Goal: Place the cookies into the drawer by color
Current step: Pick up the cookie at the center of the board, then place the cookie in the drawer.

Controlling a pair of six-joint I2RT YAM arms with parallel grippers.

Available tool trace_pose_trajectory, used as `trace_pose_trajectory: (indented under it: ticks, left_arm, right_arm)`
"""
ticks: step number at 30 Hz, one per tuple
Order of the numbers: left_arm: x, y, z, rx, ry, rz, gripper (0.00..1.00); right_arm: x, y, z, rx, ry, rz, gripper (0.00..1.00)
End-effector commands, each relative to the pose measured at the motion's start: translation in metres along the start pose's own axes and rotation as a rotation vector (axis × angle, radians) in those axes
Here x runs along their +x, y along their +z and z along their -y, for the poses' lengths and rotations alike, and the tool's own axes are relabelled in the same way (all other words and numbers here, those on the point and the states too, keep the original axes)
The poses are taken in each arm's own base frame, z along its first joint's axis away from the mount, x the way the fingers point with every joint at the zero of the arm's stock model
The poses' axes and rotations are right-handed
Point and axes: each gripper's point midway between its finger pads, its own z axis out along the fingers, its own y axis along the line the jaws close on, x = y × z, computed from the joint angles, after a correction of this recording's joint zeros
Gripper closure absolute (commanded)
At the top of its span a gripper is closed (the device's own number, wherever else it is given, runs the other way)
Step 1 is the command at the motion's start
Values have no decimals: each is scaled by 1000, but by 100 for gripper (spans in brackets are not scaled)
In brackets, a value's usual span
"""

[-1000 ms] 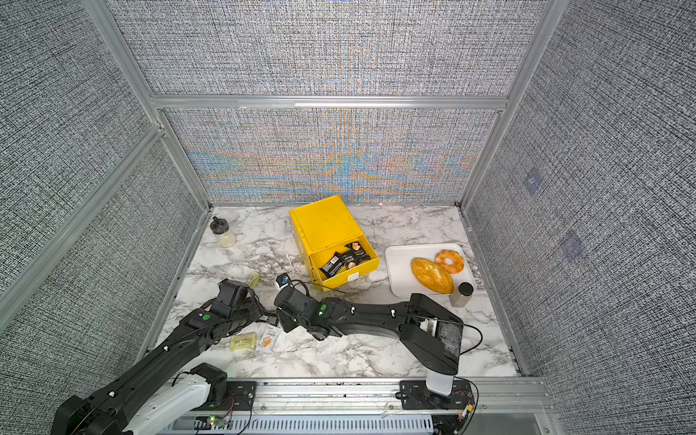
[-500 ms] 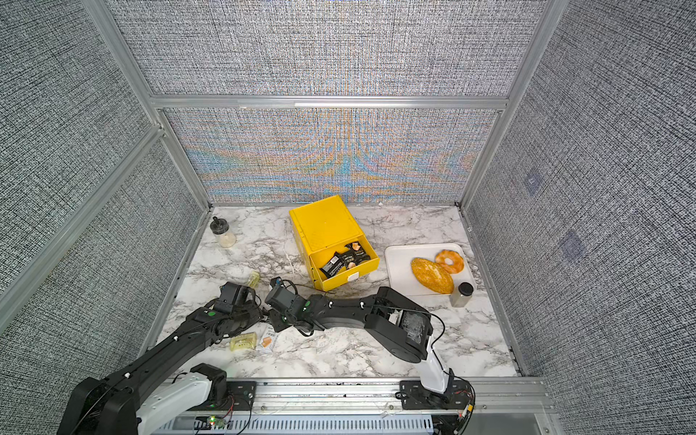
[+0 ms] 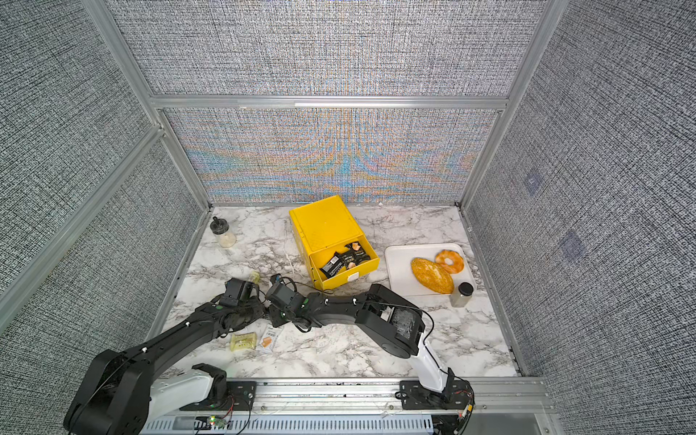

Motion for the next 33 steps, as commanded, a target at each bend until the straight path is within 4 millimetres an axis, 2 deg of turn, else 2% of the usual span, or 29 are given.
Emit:
trace_pose_trajectory:
  ticks: [1, 6, 9, 13, 20, 26, 33]
  left_arm:
    - [13, 4, -6, -16, 7, -57, 43]
    - [14, 0, -7, -8, 3, -55, 44]
    - [11, -9, -5, 2, 3, -40, 44]
    - [5, -28, -4, 29, -2, -2, 44]
    - [-6, -73, -2, 102, -17, 98, 41]
    - [-9, -99, 5, 179, -18, 126, 31]
    - [-12, -130, 19, 284, -14, 150, 9]
  right_arm:
    - [18, 1, 8, 27, 0, -68, 73]
    - [10, -7, 4, 17, 1, -38, 81]
    - [3, -14, 1, 9, -1, -14, 89]
    - [-3, -24, -3, -12, -5, 16, 100]
    - [-24, -56, -14, -44, -20, 104, 100]
    - [-43, -91, -20, -53, -31, 184, 100]
    - [-63, -146, -15, -25, -47, 279, 100]
